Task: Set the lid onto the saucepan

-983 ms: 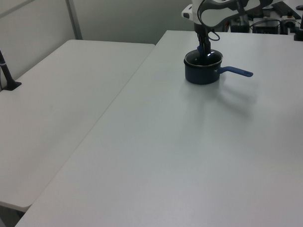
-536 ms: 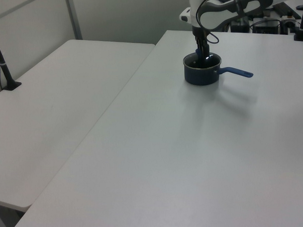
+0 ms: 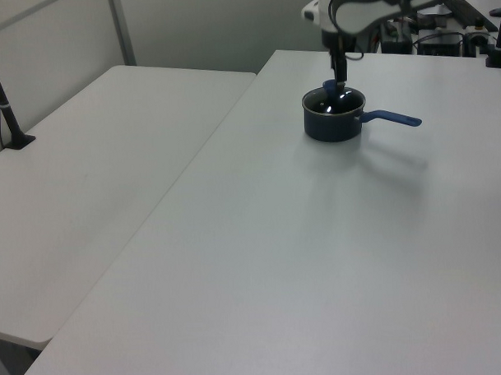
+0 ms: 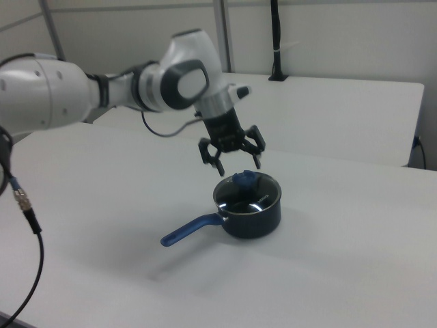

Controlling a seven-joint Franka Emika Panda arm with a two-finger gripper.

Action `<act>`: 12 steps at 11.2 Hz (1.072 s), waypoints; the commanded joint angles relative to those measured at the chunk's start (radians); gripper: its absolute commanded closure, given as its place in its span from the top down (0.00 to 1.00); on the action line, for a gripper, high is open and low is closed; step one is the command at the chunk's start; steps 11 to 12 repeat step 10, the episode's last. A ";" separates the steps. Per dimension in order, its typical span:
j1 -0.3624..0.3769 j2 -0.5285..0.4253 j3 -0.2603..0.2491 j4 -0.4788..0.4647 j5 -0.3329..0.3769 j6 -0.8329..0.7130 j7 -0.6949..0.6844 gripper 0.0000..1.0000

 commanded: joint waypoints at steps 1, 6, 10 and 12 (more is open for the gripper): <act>-0.008 -0.158 0.104 -0.055 0.004 -0.133 0.408 1.00; -0.091 -0.353 0.253 -0.149 0.005 -0.290 0.564 1.00; -0.093 -0.378 0.253 -0.160 0.007 -0.296 0.563 1.00; -0.093 -0.378 0.253 -0.160 0.007 -0.296 0.563 1.00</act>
